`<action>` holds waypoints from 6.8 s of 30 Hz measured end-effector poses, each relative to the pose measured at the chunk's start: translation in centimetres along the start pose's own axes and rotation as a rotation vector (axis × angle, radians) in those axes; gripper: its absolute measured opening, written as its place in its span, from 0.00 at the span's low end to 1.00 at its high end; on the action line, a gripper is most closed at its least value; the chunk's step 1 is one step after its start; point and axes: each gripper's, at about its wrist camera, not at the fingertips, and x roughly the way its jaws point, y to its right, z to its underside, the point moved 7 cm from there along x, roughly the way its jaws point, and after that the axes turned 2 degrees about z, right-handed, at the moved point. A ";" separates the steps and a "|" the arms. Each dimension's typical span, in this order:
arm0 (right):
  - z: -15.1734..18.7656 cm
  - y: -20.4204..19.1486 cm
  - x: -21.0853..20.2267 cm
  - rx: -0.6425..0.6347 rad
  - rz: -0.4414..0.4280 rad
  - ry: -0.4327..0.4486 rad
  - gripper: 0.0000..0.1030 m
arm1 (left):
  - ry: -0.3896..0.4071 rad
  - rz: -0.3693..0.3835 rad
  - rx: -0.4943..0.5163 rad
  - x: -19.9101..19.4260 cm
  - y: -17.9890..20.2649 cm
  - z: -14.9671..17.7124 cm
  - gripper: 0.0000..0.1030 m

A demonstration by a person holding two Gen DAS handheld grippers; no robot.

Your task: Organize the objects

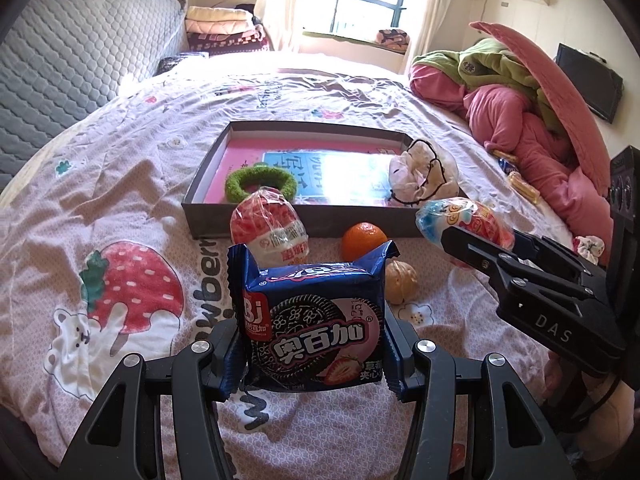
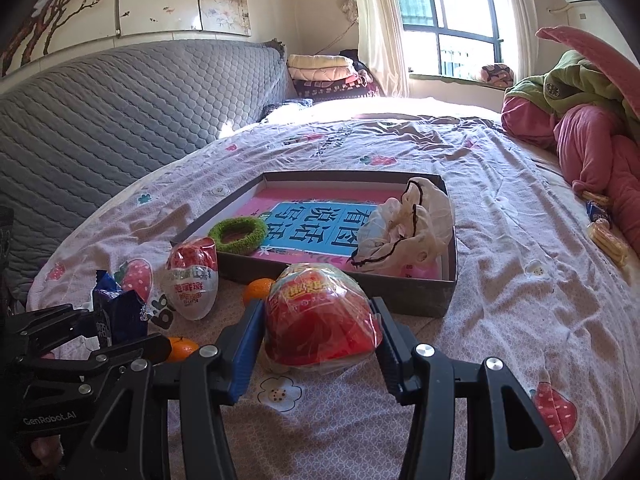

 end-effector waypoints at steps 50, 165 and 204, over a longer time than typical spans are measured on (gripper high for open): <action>-3.7 0.1 -0.2 -0.049 0.045 0.090 0.51 | 0.114 0.055 0.034 2.4 -1.2 -9.5 0.55; -3.7 4.8 9.1 -0.072 0.199 -0.102 0.50 | -0.093 0.102 0.220 13.9 2.2 -10.1 0.55; -3.4 3.0 9.0 -0.137 0.149 -0.102 0.51 | -0.196 0.085 0.134 14.0 0.2 -10.5 0.60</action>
